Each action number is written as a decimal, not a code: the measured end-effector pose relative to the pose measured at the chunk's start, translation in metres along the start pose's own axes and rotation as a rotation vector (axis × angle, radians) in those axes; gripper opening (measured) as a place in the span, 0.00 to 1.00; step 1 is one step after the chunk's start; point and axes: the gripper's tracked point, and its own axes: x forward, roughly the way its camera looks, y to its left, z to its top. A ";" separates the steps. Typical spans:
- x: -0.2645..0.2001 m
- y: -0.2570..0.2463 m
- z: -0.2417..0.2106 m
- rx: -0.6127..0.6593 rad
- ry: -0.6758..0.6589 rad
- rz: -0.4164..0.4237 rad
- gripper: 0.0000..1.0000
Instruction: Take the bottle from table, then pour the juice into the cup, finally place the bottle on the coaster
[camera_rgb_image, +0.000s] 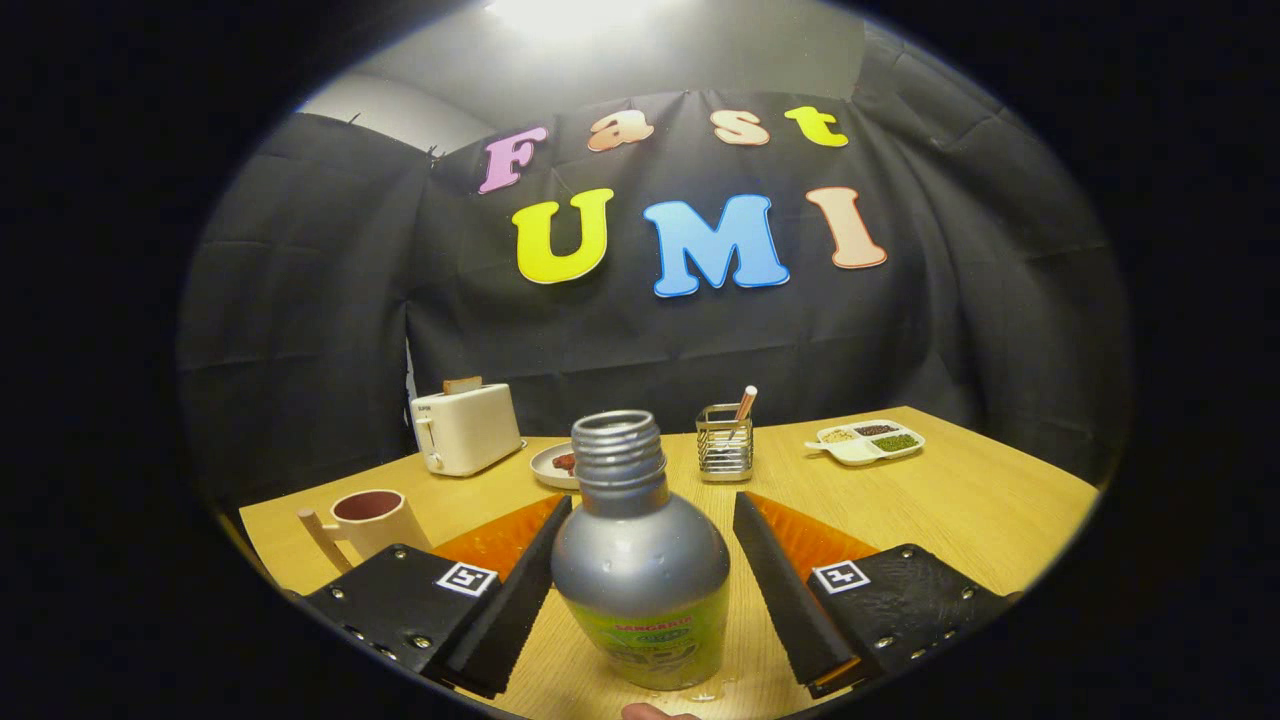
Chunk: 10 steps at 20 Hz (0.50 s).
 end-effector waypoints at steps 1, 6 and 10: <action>0.002 0.000 -0.005 -0.010 0.005 -0.006 0.99; 0.010 -0.005 -0.025 -0.009 0.041 -0.024 0.99; 0.014 -0.007 -0.022 -0.024 0.028 -0.032 0.94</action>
